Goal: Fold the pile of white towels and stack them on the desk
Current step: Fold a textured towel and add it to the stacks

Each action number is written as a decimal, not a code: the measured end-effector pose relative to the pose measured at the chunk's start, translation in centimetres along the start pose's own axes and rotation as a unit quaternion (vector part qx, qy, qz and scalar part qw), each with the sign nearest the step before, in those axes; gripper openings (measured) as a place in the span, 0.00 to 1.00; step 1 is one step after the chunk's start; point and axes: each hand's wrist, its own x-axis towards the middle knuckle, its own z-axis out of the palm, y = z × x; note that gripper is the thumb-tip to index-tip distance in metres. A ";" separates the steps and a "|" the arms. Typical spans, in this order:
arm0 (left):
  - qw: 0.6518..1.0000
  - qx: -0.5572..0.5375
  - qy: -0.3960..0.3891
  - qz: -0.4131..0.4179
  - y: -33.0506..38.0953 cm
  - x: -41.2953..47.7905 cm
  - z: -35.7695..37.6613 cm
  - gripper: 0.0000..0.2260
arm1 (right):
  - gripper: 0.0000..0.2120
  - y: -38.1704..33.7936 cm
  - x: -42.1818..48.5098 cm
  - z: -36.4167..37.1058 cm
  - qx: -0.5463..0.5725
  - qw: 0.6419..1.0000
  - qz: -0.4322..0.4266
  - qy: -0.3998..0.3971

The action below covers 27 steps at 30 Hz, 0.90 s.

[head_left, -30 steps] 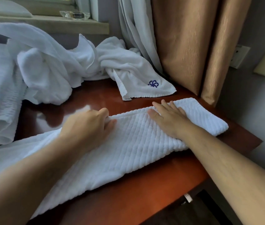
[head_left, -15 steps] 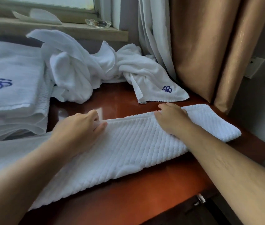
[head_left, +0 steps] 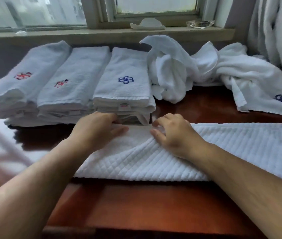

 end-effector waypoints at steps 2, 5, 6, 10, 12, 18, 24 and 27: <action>1.000 -0.007 0.021 -0.009 -1.1 0.1 -0.1 0.22 | 0.20 -0.4 0.2 0.1 -0.006 1.000 -0.010 0.006; 0.999 0.005 -0.016 -0.033 -1.8 0.1 -0.6 0.26 | 0.22 -0.5 -0.2 -0.2 -0.009 0.999 -0.028 0.024; 0.998 -0.010 -0.038 -0.051 -2.2 0.0 -0.7 0.26 | 0.23 -0.5 -0.4 -0.3 -0.012 0.999 -0.037 0.028; 0.970 -0.208 -0.016 -0.128 -4.3 -1.7 -0.2 0.16 | 0.20 -1.2 -1.1 0.1 0.015 0.998 -0.054 0.014; 0.933 -0.313 0.018 -0.178 -4.7 -2.6 0.3 0.16 | 0.18 -1.9 -1.1 0.5 0.025 0.998 -0.059 0.007; 0.883 -0.401 0.014 -0.243 -5.0 -3.4 0.4 0.14 | 0.17 -3.5 -0.9 1.4 0.045 0.996 -0.074 0.001; 0.942 -0.255 0.066 -0.208 -4.3 -3.9 -2.5 0.15 | 0.21 -3.7 -0.7 0.9 0.045 0.993 -0.101 -0.035; 0.957 -0.187 0.032 -0.219 -3.8 -4.1 -3.3 0.20 | 0.28 -4.0 -0.8 0.9 0.003 0.992 -0.107 -0.059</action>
